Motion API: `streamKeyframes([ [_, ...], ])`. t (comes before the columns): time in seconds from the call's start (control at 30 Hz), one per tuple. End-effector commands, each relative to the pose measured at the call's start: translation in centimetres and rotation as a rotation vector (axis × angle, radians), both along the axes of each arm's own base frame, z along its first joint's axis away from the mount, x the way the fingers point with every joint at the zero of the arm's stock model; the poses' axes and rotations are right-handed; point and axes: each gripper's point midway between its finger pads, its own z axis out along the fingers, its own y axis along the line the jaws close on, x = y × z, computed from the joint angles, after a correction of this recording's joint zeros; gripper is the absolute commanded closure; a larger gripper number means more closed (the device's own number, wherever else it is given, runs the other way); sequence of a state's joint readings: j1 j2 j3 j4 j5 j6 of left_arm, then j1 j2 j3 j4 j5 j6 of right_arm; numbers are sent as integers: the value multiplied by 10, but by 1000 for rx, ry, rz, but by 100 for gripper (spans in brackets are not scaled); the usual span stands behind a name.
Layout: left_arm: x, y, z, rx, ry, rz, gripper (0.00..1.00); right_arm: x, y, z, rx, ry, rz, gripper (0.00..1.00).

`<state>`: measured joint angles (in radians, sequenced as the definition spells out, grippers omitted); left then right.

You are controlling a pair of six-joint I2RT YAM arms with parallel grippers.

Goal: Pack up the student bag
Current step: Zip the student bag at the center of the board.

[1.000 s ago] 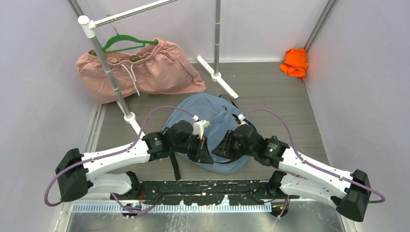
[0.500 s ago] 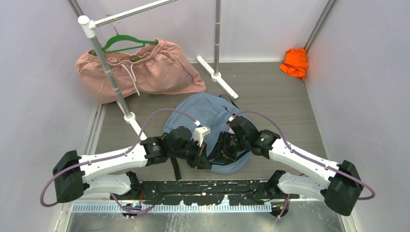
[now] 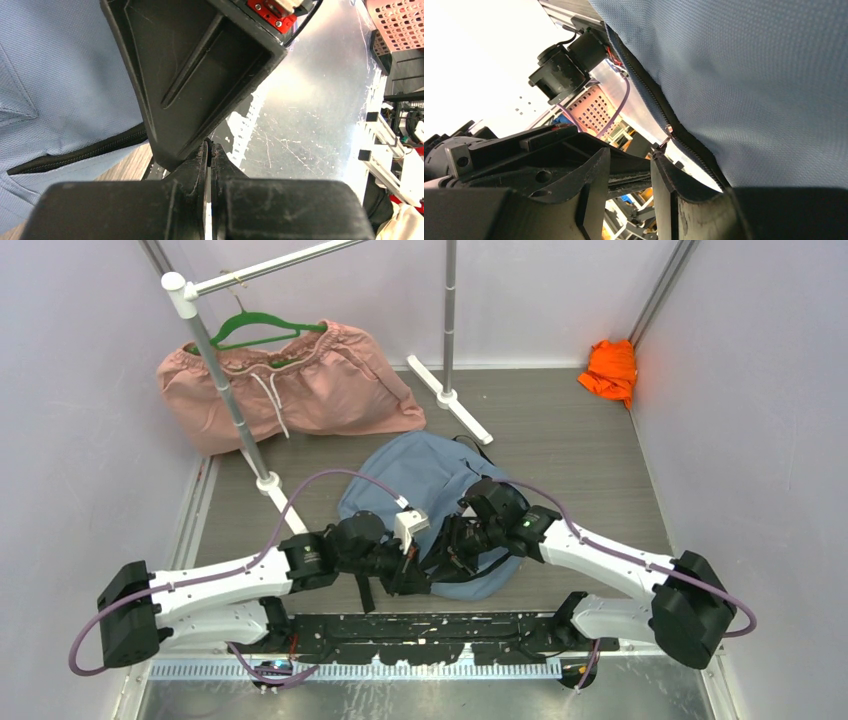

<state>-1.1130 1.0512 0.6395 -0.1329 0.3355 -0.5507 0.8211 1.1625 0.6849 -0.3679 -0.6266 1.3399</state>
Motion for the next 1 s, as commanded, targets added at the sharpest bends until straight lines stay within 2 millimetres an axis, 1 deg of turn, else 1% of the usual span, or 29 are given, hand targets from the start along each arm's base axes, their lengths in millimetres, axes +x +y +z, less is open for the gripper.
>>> streamKeyframes([
  [0.0,16,-10,20,-88,-107,30,100,-13,15,34,151,54,77,59],
  [0.17,22,-9,25,-100,-140,53,100,-22,1,18,50,57,105,59],
  [0.33,24,-8,26,-113,-148,73,100,-31,-9,8,9,68,125,59],
  [0.43,24,-8,25,-111,-139,73,100,-35,-6,7,23,81,142,59],
  [0.6,23,-9,24,-109,-134,68,100,-36,10,14,83,77,156,59],
  [0.67,23,-11,25,-110,-136,62,100,-37,15,15,95,78,165,63],
  [0.7,22,-11,25,-109,-135,61,100,-37,17,17,113,83,166,66],
  [0.77,23,-12,27,-112,-138,62,100,-37,22,25,159,90,162,80],
  [0.8,24,-13,29,-111,-141,62,100,-37,22,25,165,93,160,90],
  [0.83,25,-13,30,-101,-141,65,96,-37,21,24,159,95,161,98],
  [0.87,26,-11,29,-81,-133,73,81,-38,20,22,148,92,161,99],
  [0.93,26,-5,31,-51,-114,99,41,-38,14,15,107,77,161,99],
  [0.97,27,-1,35,-45,-100,126,26,-38,11,10,78,63,161,99],
])
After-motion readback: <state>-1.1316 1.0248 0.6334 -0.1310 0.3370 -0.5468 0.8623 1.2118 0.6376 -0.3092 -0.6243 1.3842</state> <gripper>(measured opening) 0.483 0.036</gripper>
